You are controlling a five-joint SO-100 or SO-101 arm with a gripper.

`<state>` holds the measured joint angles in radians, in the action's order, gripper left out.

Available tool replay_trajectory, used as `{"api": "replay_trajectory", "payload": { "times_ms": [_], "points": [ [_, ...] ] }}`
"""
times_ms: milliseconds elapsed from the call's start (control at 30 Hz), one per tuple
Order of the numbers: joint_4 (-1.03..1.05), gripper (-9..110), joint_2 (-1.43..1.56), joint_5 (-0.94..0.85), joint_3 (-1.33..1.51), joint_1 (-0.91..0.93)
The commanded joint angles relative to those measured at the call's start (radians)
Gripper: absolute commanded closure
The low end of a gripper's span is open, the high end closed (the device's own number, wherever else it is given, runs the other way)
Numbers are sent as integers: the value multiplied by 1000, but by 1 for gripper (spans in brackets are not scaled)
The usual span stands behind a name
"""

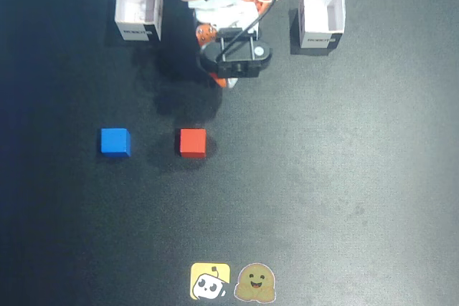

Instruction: Put the red cube in the right box and the blue cube in the left box.

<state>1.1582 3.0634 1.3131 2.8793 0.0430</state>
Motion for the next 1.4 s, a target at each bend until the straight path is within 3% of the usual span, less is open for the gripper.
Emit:
{"api": "replay_trajectory", "payload": {
  "times_ms": [0, 200, 1000, 1367],
  "points": [
    [-84, 101, -103, -32, -112, 9],
    [-206, 101, -439, -98, -288, 52],
    [-471, 86, -893, -169, -413, 75],
    [-537, 84, -973, -178, -382, 75]
  ]
}}
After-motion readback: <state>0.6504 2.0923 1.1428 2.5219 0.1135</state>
